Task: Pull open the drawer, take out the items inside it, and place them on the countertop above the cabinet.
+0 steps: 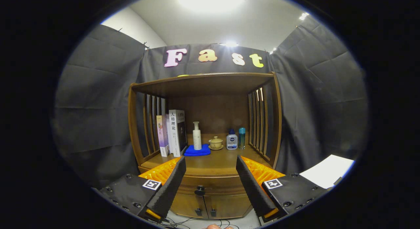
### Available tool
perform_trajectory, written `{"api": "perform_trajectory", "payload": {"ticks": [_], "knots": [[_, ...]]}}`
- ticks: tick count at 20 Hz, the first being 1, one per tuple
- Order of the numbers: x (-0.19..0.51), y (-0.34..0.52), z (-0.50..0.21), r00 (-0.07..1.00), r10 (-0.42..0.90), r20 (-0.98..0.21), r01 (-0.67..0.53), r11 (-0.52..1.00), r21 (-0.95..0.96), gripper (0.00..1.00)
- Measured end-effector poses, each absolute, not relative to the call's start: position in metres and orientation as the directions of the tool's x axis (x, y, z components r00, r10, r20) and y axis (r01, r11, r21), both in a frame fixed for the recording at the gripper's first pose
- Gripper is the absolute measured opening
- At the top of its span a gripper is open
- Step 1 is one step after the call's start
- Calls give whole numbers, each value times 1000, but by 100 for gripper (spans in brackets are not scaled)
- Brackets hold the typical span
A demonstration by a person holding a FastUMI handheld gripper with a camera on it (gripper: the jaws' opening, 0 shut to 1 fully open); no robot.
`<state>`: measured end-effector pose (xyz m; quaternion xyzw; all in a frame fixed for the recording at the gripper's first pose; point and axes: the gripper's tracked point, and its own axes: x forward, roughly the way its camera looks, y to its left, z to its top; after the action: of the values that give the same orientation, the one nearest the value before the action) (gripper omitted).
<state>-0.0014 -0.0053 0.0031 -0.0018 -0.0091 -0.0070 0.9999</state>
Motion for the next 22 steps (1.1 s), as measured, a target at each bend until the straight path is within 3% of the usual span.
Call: {"api": "perform_trajectory", "payload": {"ticks": [22], "knots": [[78,13,-84,996,-14,-86,12,1000,-25,98]]}}
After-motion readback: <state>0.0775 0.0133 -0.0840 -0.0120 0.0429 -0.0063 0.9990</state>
